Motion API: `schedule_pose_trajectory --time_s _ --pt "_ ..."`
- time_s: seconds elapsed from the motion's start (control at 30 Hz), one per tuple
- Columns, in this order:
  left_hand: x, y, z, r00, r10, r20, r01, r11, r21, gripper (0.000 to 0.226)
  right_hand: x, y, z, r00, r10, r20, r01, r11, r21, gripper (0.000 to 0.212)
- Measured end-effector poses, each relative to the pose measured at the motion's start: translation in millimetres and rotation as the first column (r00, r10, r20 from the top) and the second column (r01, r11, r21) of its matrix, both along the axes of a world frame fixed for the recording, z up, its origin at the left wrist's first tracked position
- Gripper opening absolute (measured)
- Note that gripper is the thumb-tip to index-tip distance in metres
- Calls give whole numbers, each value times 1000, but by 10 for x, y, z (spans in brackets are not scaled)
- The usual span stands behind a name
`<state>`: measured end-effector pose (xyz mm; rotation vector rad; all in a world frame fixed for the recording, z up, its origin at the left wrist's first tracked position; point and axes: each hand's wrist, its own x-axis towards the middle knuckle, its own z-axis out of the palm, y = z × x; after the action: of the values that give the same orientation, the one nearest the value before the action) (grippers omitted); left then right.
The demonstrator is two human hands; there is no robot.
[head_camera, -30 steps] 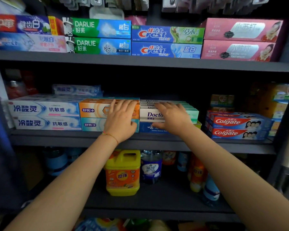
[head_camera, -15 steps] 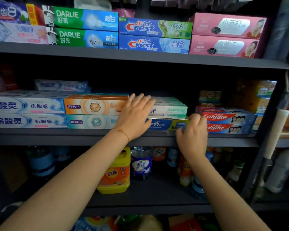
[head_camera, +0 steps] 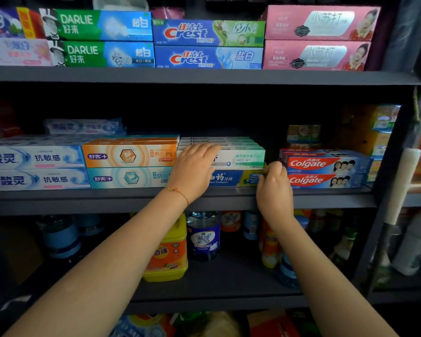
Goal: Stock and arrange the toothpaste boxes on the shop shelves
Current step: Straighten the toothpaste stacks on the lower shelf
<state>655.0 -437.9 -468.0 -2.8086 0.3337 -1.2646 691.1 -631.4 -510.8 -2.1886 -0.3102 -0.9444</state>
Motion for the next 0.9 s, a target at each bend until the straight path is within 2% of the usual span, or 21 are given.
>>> schedule_pose_trajectory --time_s 0.33,0.53,0.9 --pt "-17 -19 8 1000 10 3 -10 1000 -11 49 12 -2 15 1000 15 -23 -15 1000 21 15" --pt "-25 -25 22 1000 9 -5 -9 1000 -17 50 -1 -11 43 999 41 -29 -40 999 36 28" --pt "-39 -28 16 1000 -3 3 3 999 -36 49 15 27 120 997 36 -67 -31 996 80 17"
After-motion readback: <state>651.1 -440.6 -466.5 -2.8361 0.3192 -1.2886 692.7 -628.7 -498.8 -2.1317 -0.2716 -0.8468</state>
